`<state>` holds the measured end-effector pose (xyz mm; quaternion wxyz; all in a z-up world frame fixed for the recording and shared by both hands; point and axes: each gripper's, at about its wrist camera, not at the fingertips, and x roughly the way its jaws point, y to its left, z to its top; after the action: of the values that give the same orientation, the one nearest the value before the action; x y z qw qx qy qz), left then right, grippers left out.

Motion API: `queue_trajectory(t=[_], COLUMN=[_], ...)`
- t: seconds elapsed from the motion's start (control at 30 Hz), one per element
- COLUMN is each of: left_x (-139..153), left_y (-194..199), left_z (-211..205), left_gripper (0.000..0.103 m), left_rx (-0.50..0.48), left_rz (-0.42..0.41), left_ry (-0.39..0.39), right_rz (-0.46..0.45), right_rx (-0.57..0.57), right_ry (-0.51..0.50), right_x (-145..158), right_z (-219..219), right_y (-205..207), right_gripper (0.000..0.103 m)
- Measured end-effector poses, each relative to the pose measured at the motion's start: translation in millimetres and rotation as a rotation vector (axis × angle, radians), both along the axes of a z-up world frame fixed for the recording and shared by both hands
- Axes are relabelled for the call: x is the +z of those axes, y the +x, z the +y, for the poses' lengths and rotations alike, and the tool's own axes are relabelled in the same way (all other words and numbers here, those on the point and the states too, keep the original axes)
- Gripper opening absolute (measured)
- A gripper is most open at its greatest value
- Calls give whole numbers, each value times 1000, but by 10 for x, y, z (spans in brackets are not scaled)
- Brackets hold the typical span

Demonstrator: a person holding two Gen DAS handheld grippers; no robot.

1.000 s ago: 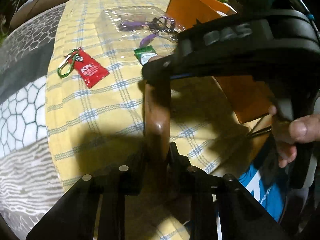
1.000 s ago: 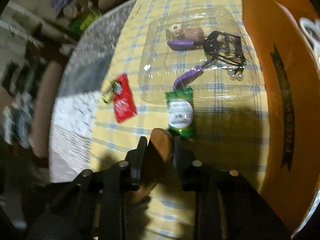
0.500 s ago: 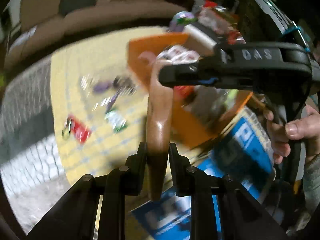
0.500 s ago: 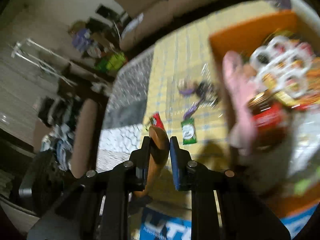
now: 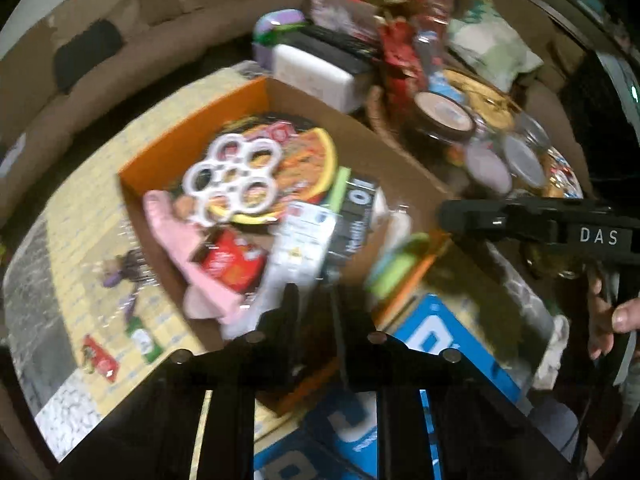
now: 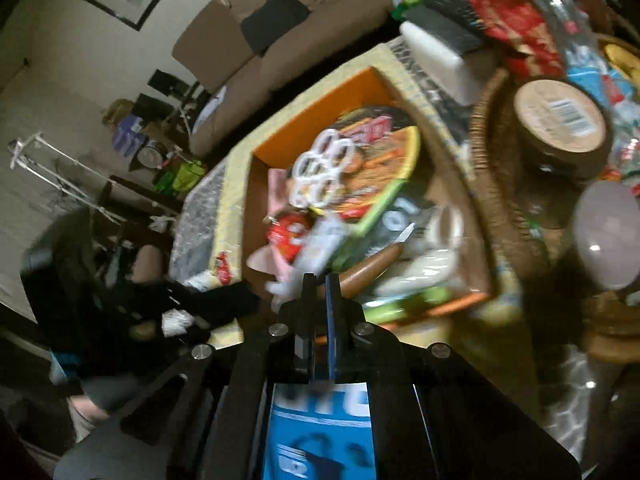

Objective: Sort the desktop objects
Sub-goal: 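Carry the stick into the orange box and open the right gripper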

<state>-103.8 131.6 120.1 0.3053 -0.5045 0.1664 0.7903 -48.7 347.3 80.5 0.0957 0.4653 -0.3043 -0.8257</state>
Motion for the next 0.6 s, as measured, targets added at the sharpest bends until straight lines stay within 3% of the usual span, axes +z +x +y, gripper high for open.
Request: queue_trajectory(t=[0.2, 0.27, 0.33, 0.43, 0.5, 0.6], left_x=[104, 140, 128, -26, -162, -278], left_y=[-71, -60, -63, -175, -292, -422], left_z=[-470, -692, -962, -1454, -1759, -2106], left_gripper=[44, 71, 84, 86, 86, 86], left_rx=[108, 153, 204, 292, 358, 427], left_rz=[25, 46, 85, 60, 10, 0], left_ry=[37, 55, 58, 79, 121, 165], right_rz=[32, 47, 53, 71, 79, 85], right_rx=[13, 36, 52, 100, 138, 192], right_ry=[-6, -27, -47, -38, -34, -49], right_x=[-2, 10, 15, 60, 91, 128], right_z=[-16, -100, -228, -493, -715, -1046], right_y=[39, 19, -17, -133, -240, -430], right_gripper=[8, 14, 36, 57, 63, 64])
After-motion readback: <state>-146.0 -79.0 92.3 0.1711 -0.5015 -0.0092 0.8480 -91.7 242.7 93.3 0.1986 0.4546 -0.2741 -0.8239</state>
